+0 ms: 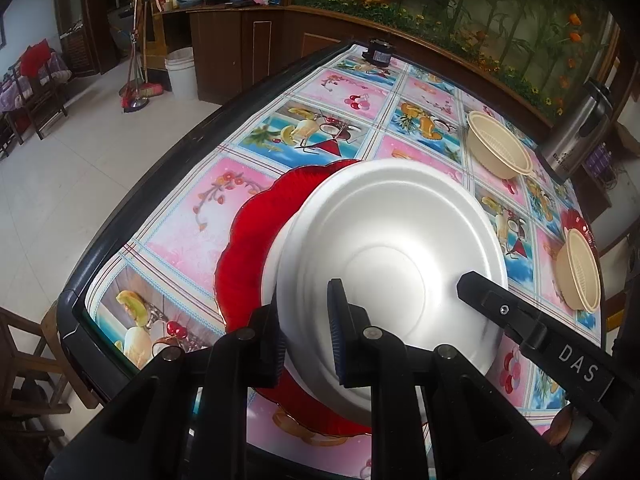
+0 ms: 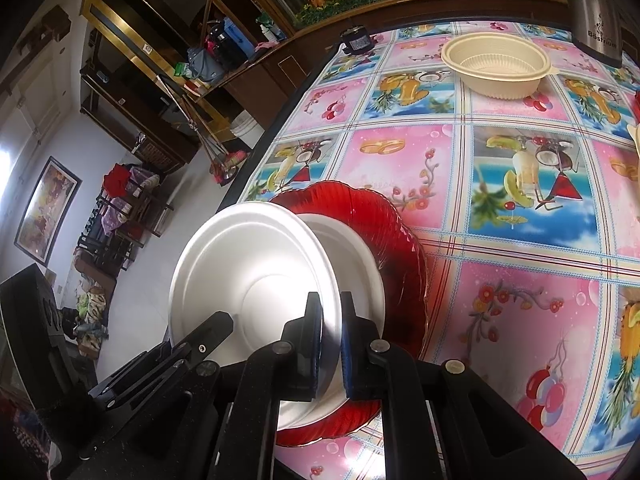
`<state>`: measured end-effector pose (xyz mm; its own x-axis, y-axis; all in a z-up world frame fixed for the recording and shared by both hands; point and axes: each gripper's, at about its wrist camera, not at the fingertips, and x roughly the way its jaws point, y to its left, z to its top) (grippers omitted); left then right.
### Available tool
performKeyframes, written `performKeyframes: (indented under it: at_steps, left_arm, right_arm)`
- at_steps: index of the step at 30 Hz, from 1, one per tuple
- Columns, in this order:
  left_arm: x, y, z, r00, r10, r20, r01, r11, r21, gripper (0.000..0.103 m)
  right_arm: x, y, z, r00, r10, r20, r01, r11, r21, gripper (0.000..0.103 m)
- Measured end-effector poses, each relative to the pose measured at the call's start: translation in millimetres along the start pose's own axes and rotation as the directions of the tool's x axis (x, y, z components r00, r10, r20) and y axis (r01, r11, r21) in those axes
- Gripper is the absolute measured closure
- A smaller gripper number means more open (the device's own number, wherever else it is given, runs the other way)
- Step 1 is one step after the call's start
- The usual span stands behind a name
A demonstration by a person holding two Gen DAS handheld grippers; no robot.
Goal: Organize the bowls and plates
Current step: 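Carry the second white plate with the left tool over the red plate stack, then lower the white plate onto the stack and open the left tool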
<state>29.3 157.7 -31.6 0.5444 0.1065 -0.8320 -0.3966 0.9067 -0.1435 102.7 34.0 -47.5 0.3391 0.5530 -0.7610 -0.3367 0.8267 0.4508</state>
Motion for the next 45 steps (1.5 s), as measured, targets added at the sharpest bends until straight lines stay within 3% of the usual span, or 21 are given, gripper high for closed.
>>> performKeyframes:
  at_steps: [10, 28, 32, 35, 37, 39, 41, 45]
  left_arm:
    - [-7.9, 0.9, 1.5, 1.0, -0.015, 0.016, 0.015, 1.0, 0.002, 0.087]
    - [-1.2, 5.2, 0.7, 1.0, -0.014, -0.026, 0.013, 1.0, -0.024, 0.086]
    - [-1.8, 6.6, 0.0, 0.999, -0.034, -0.035, 0.033, 0.999, -0.027, 0.081]
    - [-4.5, 7.6, -0.7, 0.997, -0.059, -0.046, 0.057, 0.998, -0.035, 0.076]
    - [-8.6, 7.2, -1.2, 0.997, -0.069, -0.042, 0.068, 0.997, -0.038, 0.068]
    - [-13.4, 6.7, -1.0, 0.997, -0.065, -0.039, 0.064, 0.997, -0.047, 0.04]
    - [-20.5, 7.0, 0.0, 0.997, -0.072, -0.009, 0.072, 0.996, -0.053, 0.038]
    - [-36.8, 6.5, 4.8, 0.996, -0.08, 0.051, 0.083, 0.994, -0.071, 0.038]
  right_arm:
    - [-7.6, 4.0, 0.7, 1.0, -0.002, 0.017, 0.002, 1.0, -0.002, 0.095]
    - [1.2, 1.9, -1.3, 1.0, -0.025, -0.017, 0.025, 1.0, -0.001, 0.09]
    - [-2.0, 2.0, -2.0, 0.999, -0.031, -0.013, 0.031, 1.0, -0.003, 0.087]
    - [-3.1, 2.7, -2.9, 1.0, -0.019, -0.023, 0.018, 1.0, -0.005, 0.079]
    - [-5.2, 4.5, -3.9, 1.0, -0.016, -0.021, 0.016, 1.0, -0.014, 0.074]
    - [-9.7, 5.3, -4.5, 1.0, -0.028, -0.009, 0.028, 0.999, -0.015, 0.066]
    - [-14.5, 3.7, -3.7, 1.0, -0.031, 0.0, 0.031, 0.999, -0.004, 0.053]
    - [-26.5, -1.6, -1.4, 0.999, -0.021, 0.033, 0.02, 1.0, 0.012, 0.053]
